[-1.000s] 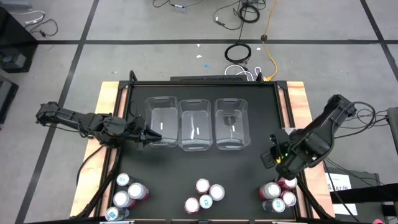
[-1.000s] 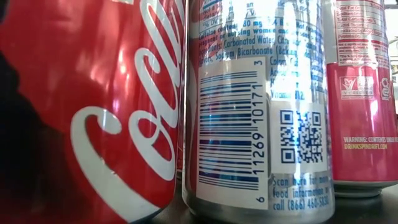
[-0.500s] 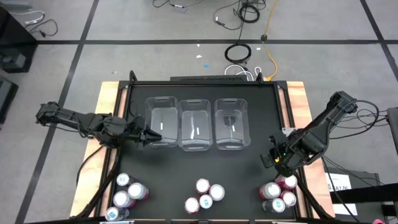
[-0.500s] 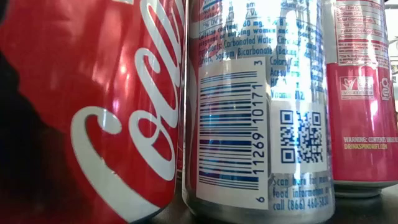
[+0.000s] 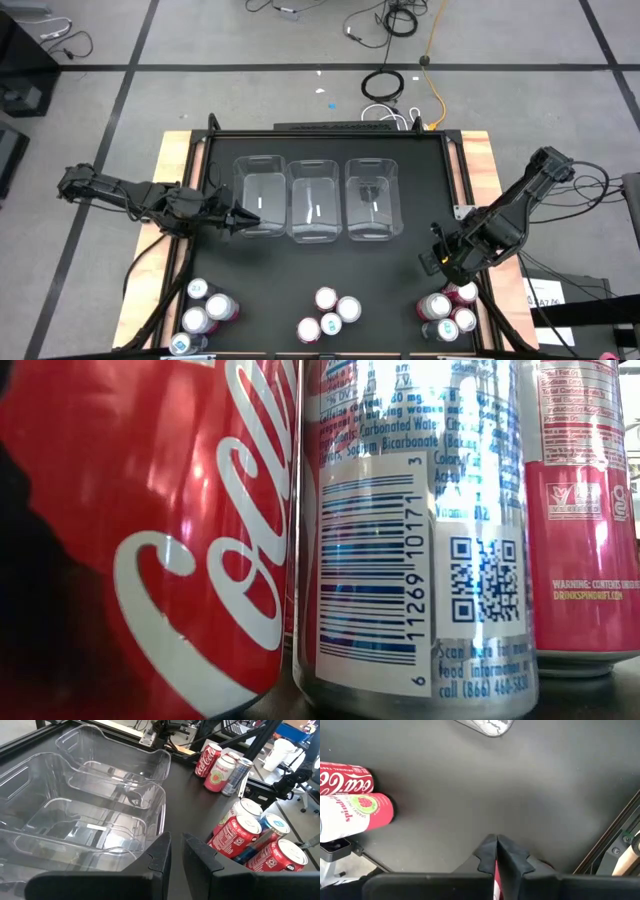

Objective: Sort soda cans
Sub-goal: Put the pink-white soda can into the middle transparent bin

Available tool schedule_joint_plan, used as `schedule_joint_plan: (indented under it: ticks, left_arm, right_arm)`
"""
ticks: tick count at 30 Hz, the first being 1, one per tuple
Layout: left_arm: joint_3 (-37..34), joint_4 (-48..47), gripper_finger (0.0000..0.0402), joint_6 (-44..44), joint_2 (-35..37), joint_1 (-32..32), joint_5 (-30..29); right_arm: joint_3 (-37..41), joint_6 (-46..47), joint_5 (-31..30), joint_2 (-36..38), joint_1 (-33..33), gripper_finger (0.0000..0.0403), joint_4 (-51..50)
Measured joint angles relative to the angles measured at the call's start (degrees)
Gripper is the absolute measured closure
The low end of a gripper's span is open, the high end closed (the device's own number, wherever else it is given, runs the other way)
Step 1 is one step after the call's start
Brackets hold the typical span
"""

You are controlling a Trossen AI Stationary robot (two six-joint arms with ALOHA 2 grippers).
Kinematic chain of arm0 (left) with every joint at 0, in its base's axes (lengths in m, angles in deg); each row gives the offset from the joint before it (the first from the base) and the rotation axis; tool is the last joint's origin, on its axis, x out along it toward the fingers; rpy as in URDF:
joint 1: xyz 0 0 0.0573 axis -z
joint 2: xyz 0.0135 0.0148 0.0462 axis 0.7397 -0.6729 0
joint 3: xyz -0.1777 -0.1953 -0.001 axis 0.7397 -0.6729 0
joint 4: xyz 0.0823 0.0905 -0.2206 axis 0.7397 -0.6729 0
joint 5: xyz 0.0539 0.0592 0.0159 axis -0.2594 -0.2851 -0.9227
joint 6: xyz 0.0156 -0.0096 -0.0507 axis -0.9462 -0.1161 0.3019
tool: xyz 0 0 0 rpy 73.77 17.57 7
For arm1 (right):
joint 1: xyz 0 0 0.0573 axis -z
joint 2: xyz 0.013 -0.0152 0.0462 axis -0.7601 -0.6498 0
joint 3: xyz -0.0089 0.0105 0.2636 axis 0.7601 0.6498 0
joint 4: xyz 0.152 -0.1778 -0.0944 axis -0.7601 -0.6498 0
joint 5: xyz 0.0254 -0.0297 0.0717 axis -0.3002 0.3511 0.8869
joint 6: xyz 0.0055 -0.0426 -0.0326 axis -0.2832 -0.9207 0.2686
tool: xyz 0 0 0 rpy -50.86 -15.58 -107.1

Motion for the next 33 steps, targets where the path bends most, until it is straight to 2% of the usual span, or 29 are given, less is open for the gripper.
schedule_joint_plan:
  ticks: [4, 12, 24, 28, 33]
  left_arm:
    - [0.0, 0.0, 0.0348, 0.0, 0.0, 0.0, 0.0]
    - [0.0, -0.02, 0.0348, 0.0, 0.0, 0.0, 0.0]
    - [0.0, -0.02, 0.0348, 0.0, 0.0, 0.0, 0.0]
    - [0.0, -0.03, 0.0348, 0.01, 0.0, 0.0, 0.0]
    - [0.0, -0.02, 0.0348, 0.0, 0.0, 0.0, 0.0]
  right_arm:
    - [0.0, 1.63, -0.12, -0.02, 0.0, 0.0358, -0.04]
    - [0.0, 3.96, -0.17, -0.02, 0.0, 0.0265, -0.9]
    - [0.0, 2.25, -0.28, -0.02, 0.0, 0.0131, -0.77]
    - [-0.02, 0.79, -0.08, -0.02, 0.0, 0.011, -0.31]
    - [-0.02, 2.61, 0.31, -0.02, 0.0, 0.0108, -0.34]
